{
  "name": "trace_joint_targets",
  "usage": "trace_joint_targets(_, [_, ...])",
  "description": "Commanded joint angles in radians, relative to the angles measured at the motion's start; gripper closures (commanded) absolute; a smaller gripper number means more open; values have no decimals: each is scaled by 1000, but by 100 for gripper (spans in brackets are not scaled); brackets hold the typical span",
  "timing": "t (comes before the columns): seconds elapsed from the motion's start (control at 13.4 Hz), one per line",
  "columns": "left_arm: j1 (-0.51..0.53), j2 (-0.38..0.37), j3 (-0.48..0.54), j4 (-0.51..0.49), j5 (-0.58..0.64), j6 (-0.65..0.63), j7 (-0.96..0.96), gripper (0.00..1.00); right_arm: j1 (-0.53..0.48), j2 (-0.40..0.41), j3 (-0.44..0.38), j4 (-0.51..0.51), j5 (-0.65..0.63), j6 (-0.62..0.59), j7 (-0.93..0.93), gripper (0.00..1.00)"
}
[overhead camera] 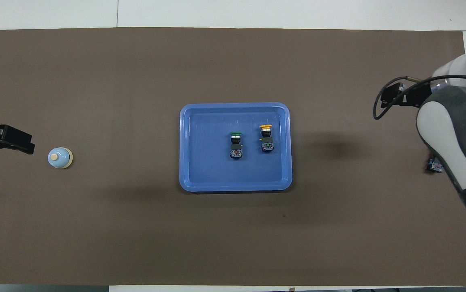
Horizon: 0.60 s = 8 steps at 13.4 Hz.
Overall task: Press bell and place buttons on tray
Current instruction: 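Withdraw the right gripper to the red-cap button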
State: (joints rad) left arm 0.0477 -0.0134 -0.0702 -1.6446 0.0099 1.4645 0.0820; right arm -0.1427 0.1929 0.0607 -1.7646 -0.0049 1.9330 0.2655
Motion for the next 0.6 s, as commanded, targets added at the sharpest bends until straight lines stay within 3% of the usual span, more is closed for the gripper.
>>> trace_joint_targets(0.0, [3, -8, -2, 3, 5, -9, -2, 0, -127, -65, 18, -164, -29, 100, -107, 0])
trace_joint_targets(0.15, [3, -8, 0, 3, 5, -10, -2, 0, -219, -121, 19, -362, -29, 301, -166, 0])
trace_joint_targets(0.3, [3, -8, 0, 3, 5, -10, -2, 0, -258, -156, 19, -476, -29, 394, -170, 0])
trace_joint_targets(0.52, [3, -8, 0, 3, 5, -9, -2, 0, -328, -159, 19, -553, -29, 496, -234, 0])
